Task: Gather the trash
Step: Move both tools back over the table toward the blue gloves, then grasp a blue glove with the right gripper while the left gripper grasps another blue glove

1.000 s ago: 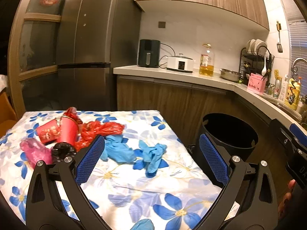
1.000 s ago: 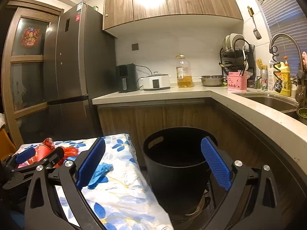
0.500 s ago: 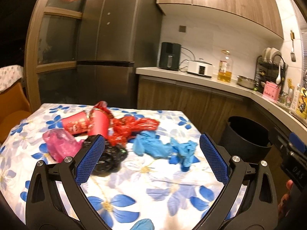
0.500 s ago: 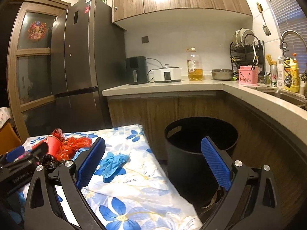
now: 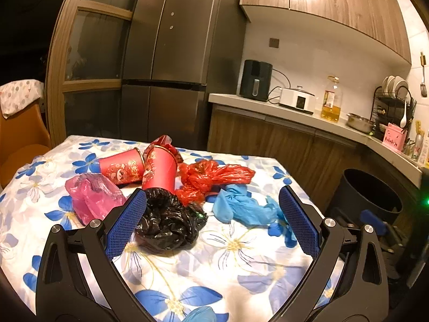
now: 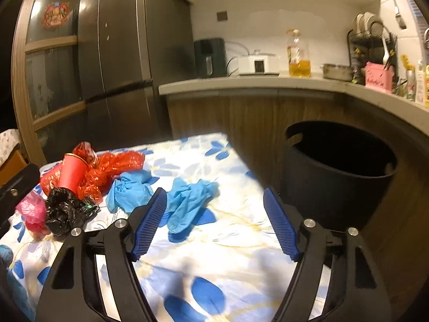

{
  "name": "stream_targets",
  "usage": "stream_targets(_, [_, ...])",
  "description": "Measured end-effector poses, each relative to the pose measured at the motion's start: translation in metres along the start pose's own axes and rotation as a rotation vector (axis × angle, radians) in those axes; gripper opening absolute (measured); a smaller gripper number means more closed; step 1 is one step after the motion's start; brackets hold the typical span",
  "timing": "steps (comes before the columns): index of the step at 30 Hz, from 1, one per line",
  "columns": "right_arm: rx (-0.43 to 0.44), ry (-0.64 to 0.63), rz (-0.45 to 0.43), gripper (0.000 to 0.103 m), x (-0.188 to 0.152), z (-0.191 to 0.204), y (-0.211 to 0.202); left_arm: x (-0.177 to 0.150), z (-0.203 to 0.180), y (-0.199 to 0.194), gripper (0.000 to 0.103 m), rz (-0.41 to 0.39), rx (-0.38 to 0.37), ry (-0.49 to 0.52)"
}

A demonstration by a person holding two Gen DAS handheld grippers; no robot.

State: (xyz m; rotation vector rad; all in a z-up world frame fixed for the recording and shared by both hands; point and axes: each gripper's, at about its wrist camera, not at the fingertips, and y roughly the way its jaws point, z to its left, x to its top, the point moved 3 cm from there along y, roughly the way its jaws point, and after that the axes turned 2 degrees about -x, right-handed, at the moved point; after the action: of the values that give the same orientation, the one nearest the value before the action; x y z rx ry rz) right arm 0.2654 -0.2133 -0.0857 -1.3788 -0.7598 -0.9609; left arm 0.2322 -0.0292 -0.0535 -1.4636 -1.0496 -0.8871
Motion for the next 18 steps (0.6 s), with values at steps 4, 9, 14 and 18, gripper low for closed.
stream_targets(4, [0.011, 0.014, 0.042, 0.07, 0.002, 0.008, 0.03, 0.004, 0.002, 0.008, 0.098, -0.015, -0.002, -0.01])
stream_targets(9, [0.023, 0.04, 0.109, 0.06, 0.002, 0.014, 0.059, 0.006, 0.001, 0.021, 0.098, -0.018, -0.003, -0.002])
stream_targets(14, [0.027, 0.051, 0.2, 0.045, -0.006, 0.016, 0.084, 0.003, 0.001, 0.028, 0.098, -0.006, -0.013, 0.002])
stream_targets(18, [0.037, 0.05, 0.24, 0.026, -0.012, 0.016, 0.092, 0.0, -0.001, 0.03, 0.098, 0.0, -0.018, 0.01])
